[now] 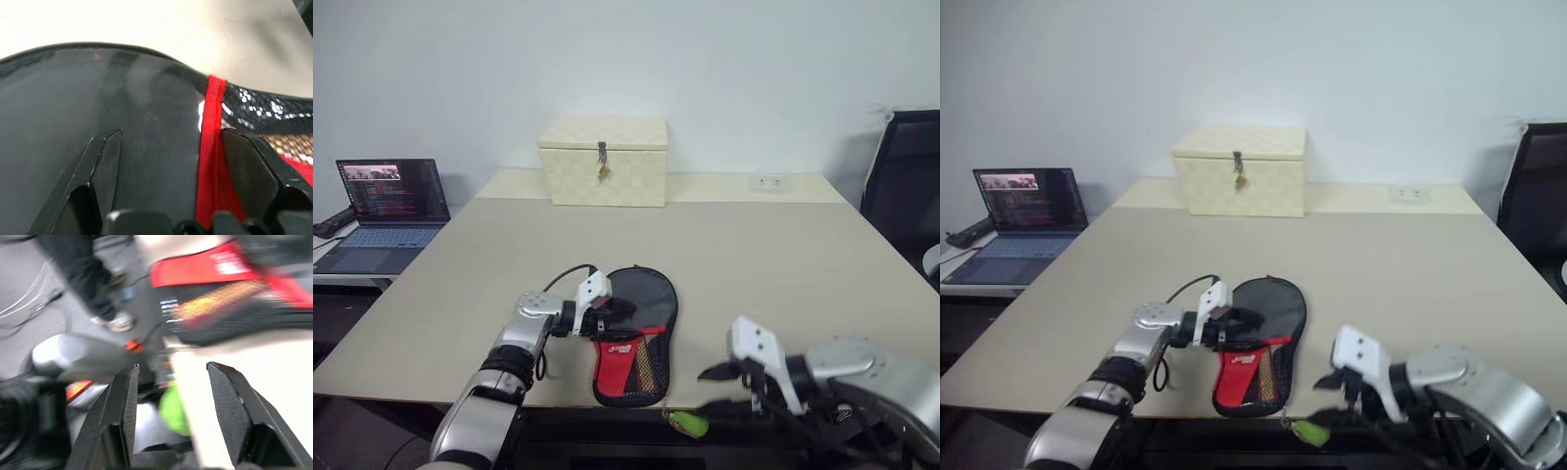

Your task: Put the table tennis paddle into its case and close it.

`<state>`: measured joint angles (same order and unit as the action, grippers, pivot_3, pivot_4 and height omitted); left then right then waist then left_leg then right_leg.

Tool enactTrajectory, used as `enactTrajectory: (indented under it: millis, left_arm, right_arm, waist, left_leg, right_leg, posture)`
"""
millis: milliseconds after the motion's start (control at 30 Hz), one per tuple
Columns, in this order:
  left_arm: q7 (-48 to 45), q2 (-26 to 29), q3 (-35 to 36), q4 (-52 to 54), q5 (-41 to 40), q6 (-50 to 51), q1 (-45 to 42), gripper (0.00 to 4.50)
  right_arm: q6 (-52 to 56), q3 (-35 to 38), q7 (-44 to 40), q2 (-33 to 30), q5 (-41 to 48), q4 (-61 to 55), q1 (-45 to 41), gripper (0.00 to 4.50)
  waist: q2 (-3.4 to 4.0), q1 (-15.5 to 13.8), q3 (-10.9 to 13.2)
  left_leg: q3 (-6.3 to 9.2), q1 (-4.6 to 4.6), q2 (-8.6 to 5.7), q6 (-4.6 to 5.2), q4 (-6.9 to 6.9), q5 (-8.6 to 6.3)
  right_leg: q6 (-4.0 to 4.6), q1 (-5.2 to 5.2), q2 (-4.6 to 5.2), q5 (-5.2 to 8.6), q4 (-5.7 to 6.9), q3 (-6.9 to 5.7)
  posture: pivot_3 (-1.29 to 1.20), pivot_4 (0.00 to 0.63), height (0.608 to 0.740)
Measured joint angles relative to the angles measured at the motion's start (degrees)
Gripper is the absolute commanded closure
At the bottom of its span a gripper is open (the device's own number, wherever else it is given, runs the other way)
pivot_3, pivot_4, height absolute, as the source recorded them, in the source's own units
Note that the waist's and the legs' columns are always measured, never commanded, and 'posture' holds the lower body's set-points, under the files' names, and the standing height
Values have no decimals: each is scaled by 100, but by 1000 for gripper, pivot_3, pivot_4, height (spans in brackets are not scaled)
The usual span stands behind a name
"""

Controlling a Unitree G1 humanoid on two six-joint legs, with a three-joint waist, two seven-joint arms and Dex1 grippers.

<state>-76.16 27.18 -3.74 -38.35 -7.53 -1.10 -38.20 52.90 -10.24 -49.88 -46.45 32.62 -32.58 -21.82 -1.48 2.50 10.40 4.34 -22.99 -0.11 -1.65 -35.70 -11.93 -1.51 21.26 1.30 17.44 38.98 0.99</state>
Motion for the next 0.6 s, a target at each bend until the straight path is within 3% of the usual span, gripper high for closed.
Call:
enactTrajectory:
  millis: [267,400,600]
  left_arm:
    - [1558,551,1397,4136,-1223,2330,2241,976]
    - [1965,682,1524,4877,-1381,2830,2960,976]
    - [2166,1071,1677,5121,-1504,2918,3080,976]
  right_arm:
    - [-1947,12,-317,517,-966,2806,-860,2141]
    - [-2676,297,-431,526,-1220,4076,-1052,2141]
    - [-3333,695,-561,426,-1464,5070,-1351,2141]
  waist:
    - [20,-70,37]
    - [22,-143,56]
    - [25,-127,58]
  left_leg:
    - [13,-36,-10,-4,0,-4]
    - [23,-42,-19,-5,-9,-4]
    - [13,-34,-11,-6,-9,-3]
  right_leg:
    - [41,23,11,-17,-8,5]
    - [40,20,18,-18,-5,-6]
    - [42,17,10,-17,-4,-1]
  posture:
    - [0,150,740]
    - [0,150,740]
    - [0,150,740]
